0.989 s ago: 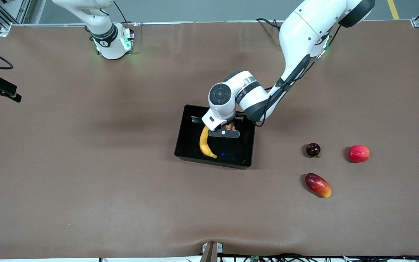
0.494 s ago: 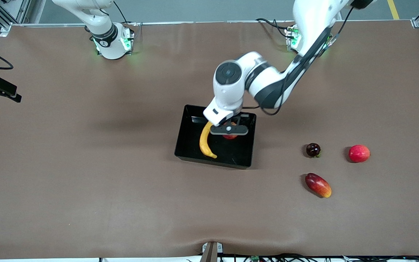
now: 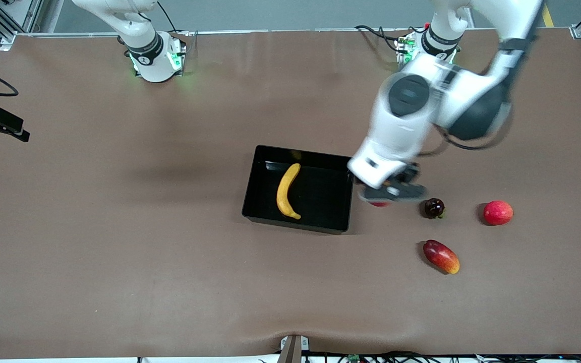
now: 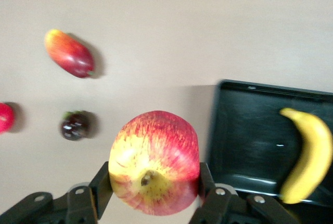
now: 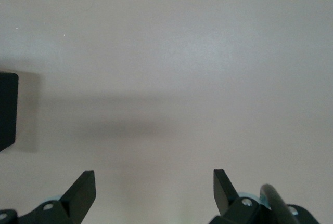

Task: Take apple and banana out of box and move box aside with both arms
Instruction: 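Carry the apple out of the tray and set it beside the mango, then return the left gripper to the tray and grasp the yellow banana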

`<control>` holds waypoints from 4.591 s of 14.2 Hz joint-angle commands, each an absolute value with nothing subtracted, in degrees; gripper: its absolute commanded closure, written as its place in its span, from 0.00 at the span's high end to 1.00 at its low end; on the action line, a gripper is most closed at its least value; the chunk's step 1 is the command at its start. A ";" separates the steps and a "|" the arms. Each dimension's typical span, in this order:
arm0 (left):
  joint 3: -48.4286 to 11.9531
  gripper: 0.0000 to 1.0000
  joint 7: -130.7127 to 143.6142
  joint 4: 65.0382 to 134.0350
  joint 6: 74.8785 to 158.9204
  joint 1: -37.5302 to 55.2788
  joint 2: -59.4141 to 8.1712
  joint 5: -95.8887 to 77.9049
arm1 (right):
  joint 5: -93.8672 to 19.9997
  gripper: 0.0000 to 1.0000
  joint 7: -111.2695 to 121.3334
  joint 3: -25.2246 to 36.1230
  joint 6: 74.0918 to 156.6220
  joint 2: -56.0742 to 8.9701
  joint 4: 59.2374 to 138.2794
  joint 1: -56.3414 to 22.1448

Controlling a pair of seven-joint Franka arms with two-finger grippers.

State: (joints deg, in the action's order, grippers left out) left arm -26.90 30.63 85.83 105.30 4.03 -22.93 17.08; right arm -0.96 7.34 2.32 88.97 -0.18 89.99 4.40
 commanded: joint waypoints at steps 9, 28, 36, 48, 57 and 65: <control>-27.16 0.00 -4.72 86.75 116.07 -19.41 -32.15 22.05 | -0.44 1.00 7.65 1.76 88.51 -0.09 89.74 5.10; -23.64 1.00 -12.48 82.18 138.78 -24.08 -48.43 30.67 | -0.79 1.00 7.65 1.76 88.59 -0.18 89.74 5.19; -33.46 1.00 0.41 83.32 122.28 -24.17 -40.88 30.23 | -0.88 1.00 7.65 1.76 88.68 -0.18 89.74 5.19; -46.67 1.00 40.68 85.79 117.86 -3.29 -41.21 31.29 | -1.14 1.00 7.65 1.67 89.21 -0.44 89.38 4.66; -32.78 1.00 49.29 79.63 130.32 20.21 -49.30 30.50 | -1.06 1.00 7.65 1.85 89.30 -1.14 89.30 5.36; -24.18 1.00 54.93 77.26 136.13 30.40 -54.40 30.50 | -0.09 1.00 8.09 1.76 89.91 -3.16 88.86 4.75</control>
